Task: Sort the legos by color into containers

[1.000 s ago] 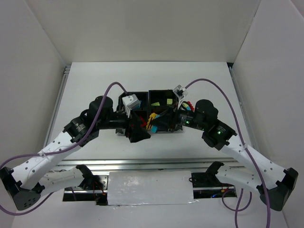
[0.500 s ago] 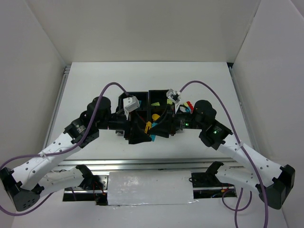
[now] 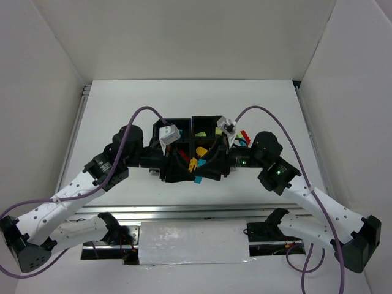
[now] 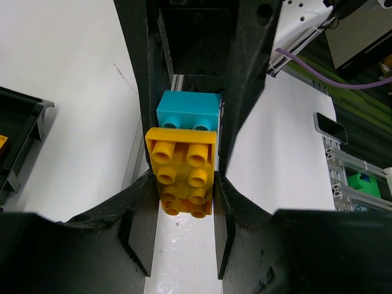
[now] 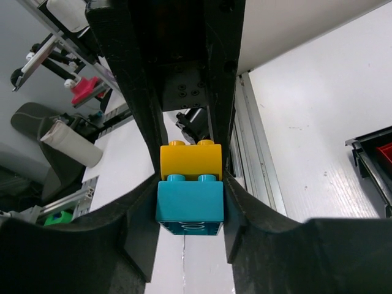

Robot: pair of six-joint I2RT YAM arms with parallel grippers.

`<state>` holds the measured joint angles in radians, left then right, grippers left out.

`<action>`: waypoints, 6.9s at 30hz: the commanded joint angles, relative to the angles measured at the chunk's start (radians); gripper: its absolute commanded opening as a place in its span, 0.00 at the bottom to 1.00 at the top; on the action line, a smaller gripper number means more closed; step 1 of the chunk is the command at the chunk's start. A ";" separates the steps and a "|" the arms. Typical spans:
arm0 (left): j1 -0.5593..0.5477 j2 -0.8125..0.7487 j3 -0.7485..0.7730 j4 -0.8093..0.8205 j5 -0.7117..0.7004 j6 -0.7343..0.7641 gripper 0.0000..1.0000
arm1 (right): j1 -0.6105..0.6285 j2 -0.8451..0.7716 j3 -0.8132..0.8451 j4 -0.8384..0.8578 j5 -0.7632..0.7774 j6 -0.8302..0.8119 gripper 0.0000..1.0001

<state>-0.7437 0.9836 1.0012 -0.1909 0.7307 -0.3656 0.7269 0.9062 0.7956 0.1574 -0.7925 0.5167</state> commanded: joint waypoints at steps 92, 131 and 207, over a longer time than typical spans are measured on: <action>0.095 0.572 0.370 0.072 -0.509 -0.043 0.00 | -0.486 -0.220 -0.081 -0.111 0.351 0.095 0.00; 0.095 0.681 0.484 -0.237 -0.919 -0.185 0.99 | -0.486 -0.173 -0.045 -0.089 0.429 0.110 0.00; 0.403 0.214 0.143 -0.321 -1.051 -0.033 0.99 | -0.589 1.046 0.632 -0.769 0.894 -0.145 0.87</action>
<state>-0.3473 1.1961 1.1442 -0.5518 -0.3359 -0.4187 0.1452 1.9362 1.3602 -0.6014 0.1150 0.4278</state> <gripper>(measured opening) 0.994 0.879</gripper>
